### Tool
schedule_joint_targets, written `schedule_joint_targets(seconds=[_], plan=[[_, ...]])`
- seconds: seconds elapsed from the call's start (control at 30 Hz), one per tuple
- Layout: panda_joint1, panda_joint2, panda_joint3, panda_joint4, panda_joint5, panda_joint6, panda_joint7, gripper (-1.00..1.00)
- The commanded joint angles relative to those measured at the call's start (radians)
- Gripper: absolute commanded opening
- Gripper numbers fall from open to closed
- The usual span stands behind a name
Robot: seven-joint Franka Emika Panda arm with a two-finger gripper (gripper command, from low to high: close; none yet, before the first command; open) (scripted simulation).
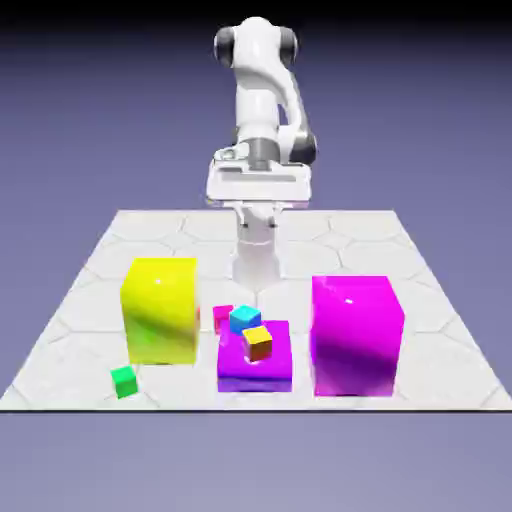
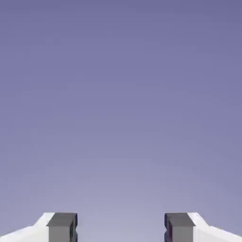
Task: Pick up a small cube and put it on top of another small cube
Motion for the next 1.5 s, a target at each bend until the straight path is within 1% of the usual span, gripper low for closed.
schedule_joint_targets(seconds=[0.0, 1.13, 1.17, 1.43, 1.47], plan=[[0.005, 0.036, -0.018, 0.027, 0.001, -0.025, -0.024, 0.00], [0.164, 1.259, -0.618, 0.925, 0.051, -0.851, -0.848, 0.00], [0.164, 1.259, -0.618, 0.925, 0.051, -0.851, -0.848, 0.00], [0.305, 1.492, -0.779, 0.909, 0.370, -0.760, -1.039, 0.00], [0.305, 1.492, -0.779, 0.909, 0.370, -0.760, -1.039, -1.00]])
